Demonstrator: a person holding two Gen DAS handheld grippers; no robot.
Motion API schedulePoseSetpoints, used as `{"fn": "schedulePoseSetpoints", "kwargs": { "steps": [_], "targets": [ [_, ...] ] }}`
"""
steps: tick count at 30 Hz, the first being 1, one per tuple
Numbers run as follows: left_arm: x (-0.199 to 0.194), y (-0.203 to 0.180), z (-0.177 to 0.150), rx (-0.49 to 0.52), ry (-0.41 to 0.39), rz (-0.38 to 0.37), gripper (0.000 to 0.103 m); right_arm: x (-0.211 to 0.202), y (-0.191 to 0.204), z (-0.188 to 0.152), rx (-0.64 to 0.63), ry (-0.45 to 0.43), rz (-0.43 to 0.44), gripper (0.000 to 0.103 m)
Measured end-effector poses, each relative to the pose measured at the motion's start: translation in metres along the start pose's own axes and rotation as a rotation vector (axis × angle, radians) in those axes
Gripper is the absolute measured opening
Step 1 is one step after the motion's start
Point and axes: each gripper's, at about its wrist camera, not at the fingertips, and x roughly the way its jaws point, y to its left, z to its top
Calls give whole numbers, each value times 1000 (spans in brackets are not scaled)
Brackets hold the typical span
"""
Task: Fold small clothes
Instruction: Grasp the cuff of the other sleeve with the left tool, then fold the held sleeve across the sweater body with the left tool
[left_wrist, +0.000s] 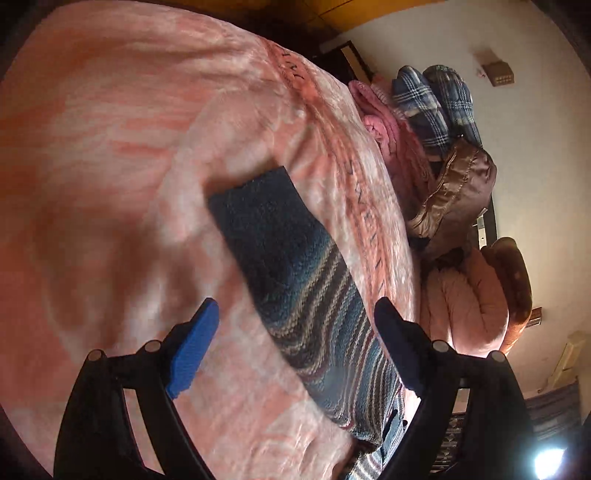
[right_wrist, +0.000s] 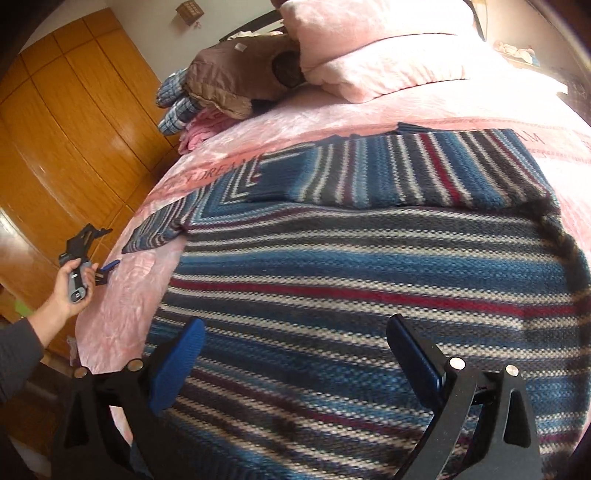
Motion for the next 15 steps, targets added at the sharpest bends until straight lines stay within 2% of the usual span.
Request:
{"fn": "schedulePoseSetpoints", "kwargs": {
  "steps": [2, 5, 7, 9, 12, 15],
  "targets": [
    [17, 2, 6, 18, 8, 29, 80, 5, 14, 1, -9, 11, 21, 99],
    [33, 9, 17, 16, 2, 78, 60, 12, 27, 5, -26, 25, 37, 99],
    [39, 10, 22, 32, -1, 99, 32, 14, 31, 8, -24, 30, 45, 99],
    [40, 10, 26, 34, 7, 106, 11, 14, 31, 11, -10, 27, 54, 99],
    [27, -9, 25, 87, -21, 76, 8, 12, 32, 16, 5, 22, 60, 99],
    [7, -49, 19, 173, -42, 7, 7, 7, 31, 18, 13, 14, 64, 99]
  ]
}}
